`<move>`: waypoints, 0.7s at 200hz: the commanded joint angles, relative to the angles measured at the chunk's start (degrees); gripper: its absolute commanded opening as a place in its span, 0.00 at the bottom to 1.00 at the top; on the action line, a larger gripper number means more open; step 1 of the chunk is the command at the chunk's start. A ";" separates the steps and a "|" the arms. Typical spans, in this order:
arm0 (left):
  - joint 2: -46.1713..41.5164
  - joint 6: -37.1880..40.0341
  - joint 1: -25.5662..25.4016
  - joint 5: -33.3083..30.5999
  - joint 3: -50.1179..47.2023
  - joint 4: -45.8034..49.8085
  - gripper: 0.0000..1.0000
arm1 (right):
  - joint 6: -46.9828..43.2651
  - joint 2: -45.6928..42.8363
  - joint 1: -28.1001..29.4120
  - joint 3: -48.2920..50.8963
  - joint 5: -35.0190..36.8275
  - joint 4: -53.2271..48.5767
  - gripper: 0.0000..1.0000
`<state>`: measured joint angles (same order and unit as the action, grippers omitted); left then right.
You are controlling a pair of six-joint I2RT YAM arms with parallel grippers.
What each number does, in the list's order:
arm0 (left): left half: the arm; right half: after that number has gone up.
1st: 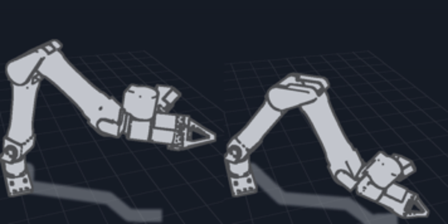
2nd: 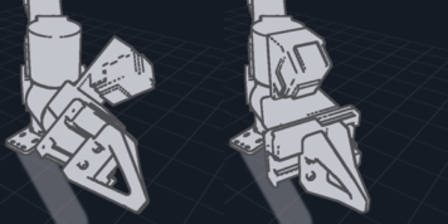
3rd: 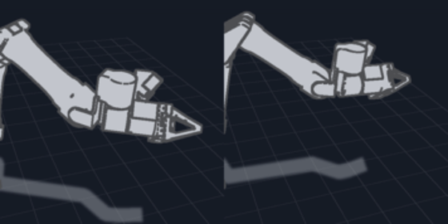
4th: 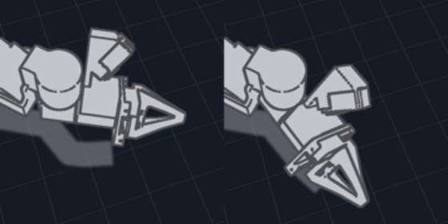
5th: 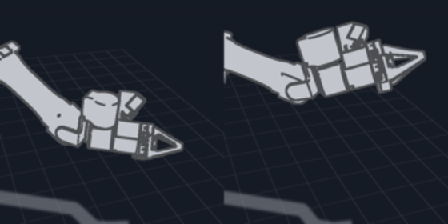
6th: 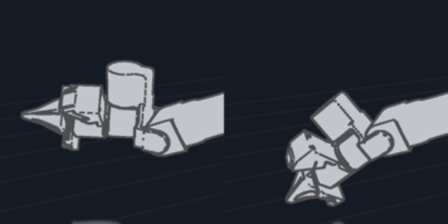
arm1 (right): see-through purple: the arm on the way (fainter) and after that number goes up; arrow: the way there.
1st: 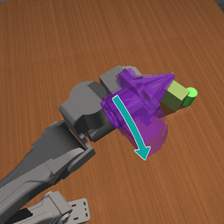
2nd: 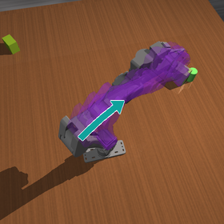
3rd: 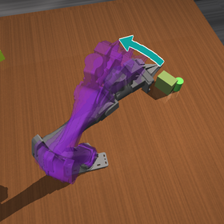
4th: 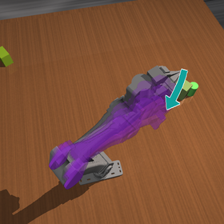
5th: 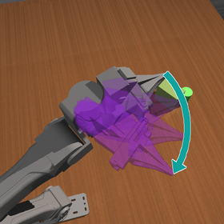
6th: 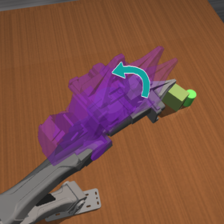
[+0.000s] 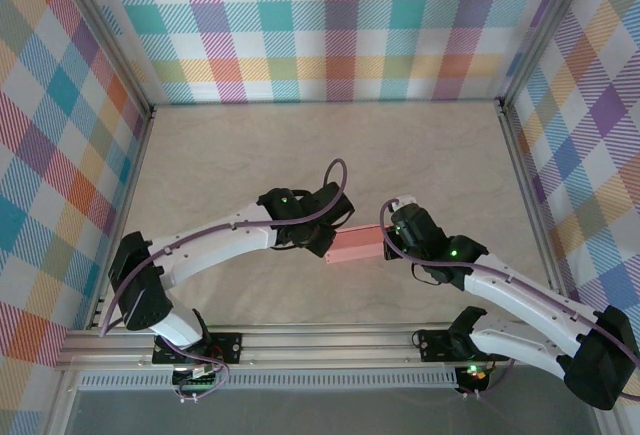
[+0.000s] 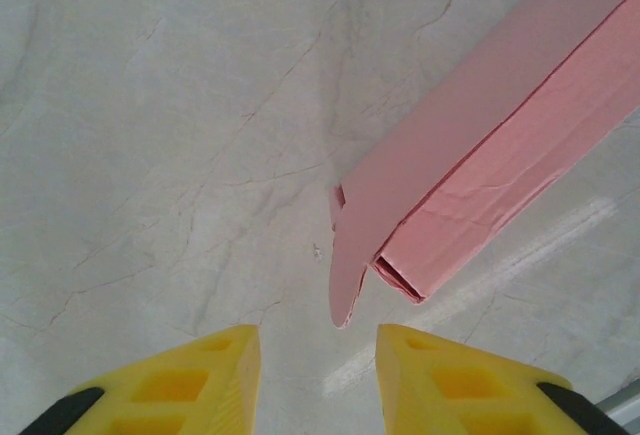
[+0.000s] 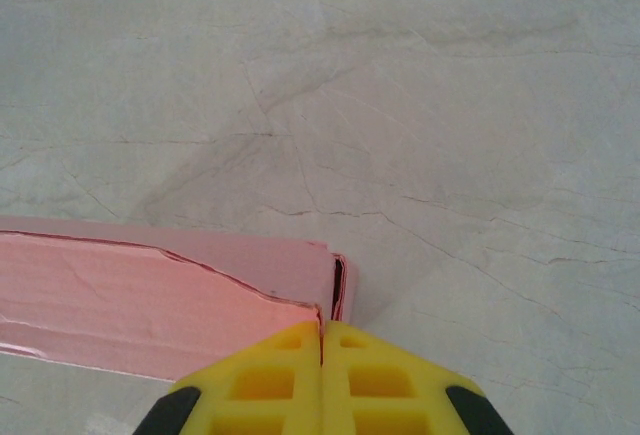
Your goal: Fold the paper box
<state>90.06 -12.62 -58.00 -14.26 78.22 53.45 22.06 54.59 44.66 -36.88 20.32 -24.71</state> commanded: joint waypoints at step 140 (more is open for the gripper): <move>2.48 -0.69 -0.10 0.11 -0.26 -1.68 0.21 | 1.29 -0.23 0.31 -1.57 -1.33 -2.81 0.00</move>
<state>91.88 -12.64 -58.00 -14.04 78.19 51.96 22.09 54.59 44.66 -36.99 20.12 -24.95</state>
